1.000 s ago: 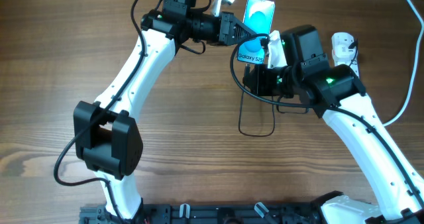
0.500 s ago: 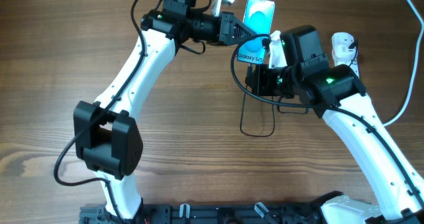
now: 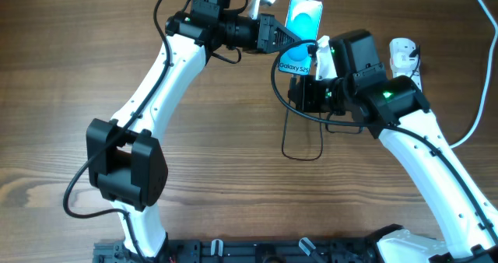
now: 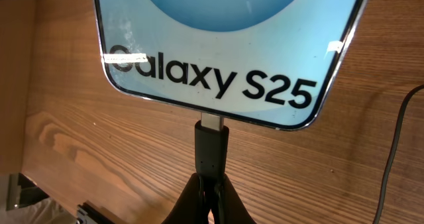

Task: Plug charger to phone and switch on socket
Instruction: 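Push the connector up into the phone's bottom port with the right gripper, then hold the connector in the phone port with both grippers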

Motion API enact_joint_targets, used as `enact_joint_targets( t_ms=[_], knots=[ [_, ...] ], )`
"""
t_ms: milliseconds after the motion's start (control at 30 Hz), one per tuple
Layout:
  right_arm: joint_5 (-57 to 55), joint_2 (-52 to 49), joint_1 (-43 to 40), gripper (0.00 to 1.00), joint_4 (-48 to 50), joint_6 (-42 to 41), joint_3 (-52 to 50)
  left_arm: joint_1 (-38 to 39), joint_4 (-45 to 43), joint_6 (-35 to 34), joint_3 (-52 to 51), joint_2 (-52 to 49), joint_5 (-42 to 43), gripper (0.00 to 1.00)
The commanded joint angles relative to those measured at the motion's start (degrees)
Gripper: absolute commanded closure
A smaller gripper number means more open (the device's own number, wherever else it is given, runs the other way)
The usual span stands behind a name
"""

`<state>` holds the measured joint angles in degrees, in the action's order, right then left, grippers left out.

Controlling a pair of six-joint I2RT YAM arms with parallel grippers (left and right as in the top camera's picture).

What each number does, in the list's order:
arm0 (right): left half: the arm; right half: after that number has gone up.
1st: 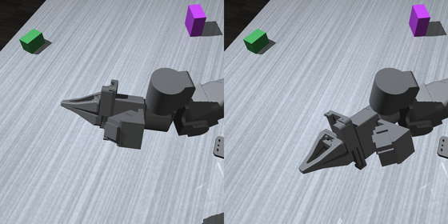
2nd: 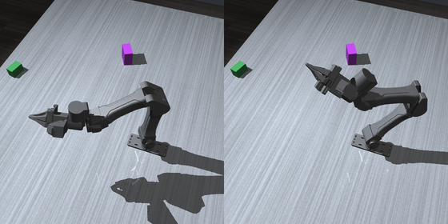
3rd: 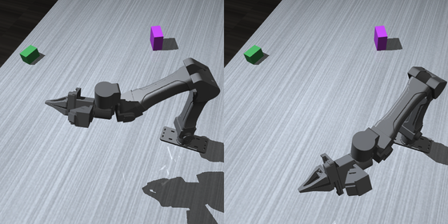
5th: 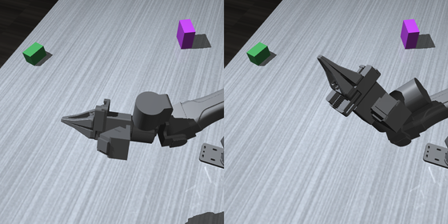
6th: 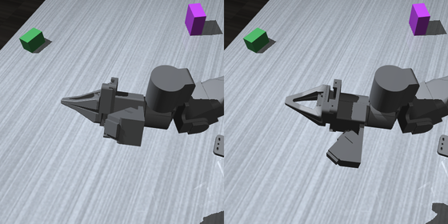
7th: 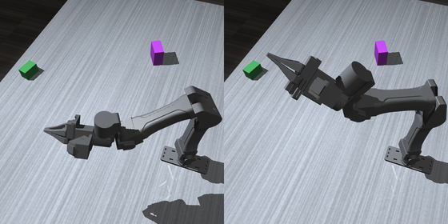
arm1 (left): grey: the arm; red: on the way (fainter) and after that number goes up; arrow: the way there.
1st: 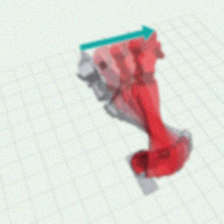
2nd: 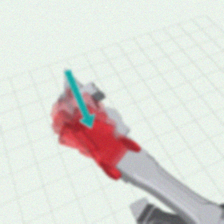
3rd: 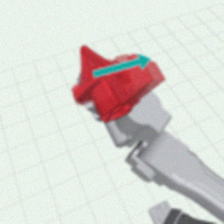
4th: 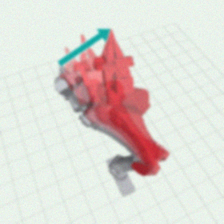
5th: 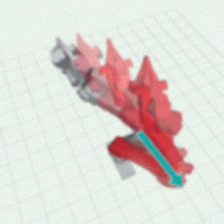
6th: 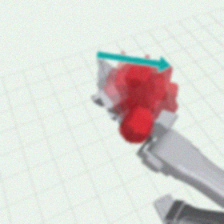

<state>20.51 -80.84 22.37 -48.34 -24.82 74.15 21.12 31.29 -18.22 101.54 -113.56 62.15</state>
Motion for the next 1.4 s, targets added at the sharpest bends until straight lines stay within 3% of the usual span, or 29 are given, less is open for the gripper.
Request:
enact_joint_targets(
  t_ms=[0,1367],
  knots=[
    [0.76,-0.33,0.28,0.96,0.37,0.70,0.96,0.04,-0.17,1.53,0.48,1.38,0.98,0.96],
    [2.45,-0.33,0.28,0.96,0.50,0.61,0.96,0.04,-0.20,-1.70,0.48,1.38,1.22,0.96]
  ],
)
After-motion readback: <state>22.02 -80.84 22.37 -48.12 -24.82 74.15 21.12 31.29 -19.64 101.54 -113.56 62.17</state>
